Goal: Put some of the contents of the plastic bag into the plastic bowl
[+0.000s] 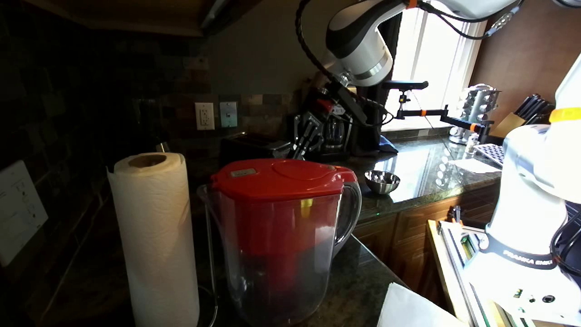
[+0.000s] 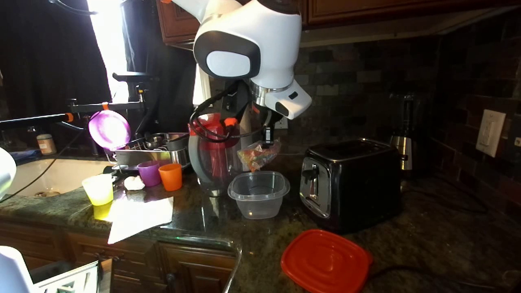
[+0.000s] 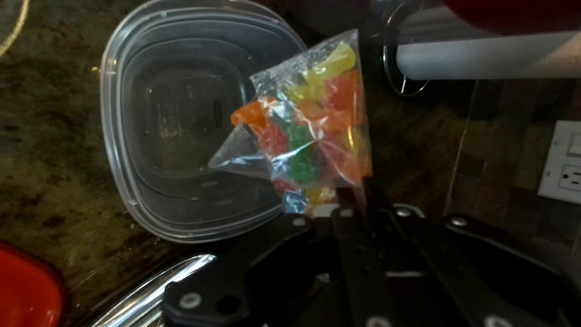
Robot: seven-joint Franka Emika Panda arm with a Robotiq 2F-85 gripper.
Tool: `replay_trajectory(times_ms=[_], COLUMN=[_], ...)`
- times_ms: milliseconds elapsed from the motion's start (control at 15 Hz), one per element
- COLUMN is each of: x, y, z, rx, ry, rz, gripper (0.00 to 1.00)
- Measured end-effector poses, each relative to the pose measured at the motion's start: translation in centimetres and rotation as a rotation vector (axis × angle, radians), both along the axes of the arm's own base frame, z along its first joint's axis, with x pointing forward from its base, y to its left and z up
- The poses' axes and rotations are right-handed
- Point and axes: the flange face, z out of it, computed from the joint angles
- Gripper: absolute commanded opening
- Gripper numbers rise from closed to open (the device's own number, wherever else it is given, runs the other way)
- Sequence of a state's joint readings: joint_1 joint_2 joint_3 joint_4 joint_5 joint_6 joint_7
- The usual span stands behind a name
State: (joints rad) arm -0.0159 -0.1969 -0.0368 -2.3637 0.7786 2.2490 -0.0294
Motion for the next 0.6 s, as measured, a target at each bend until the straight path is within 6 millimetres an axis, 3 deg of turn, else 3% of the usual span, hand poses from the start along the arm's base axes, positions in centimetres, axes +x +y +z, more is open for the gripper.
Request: replay_trajectory(times_ms=[600], x=[-1.2], y=[-0.4], z=[0.0], rx=[0.052], ry=[-0.080], rz=[0.041], gripper=[0.03])
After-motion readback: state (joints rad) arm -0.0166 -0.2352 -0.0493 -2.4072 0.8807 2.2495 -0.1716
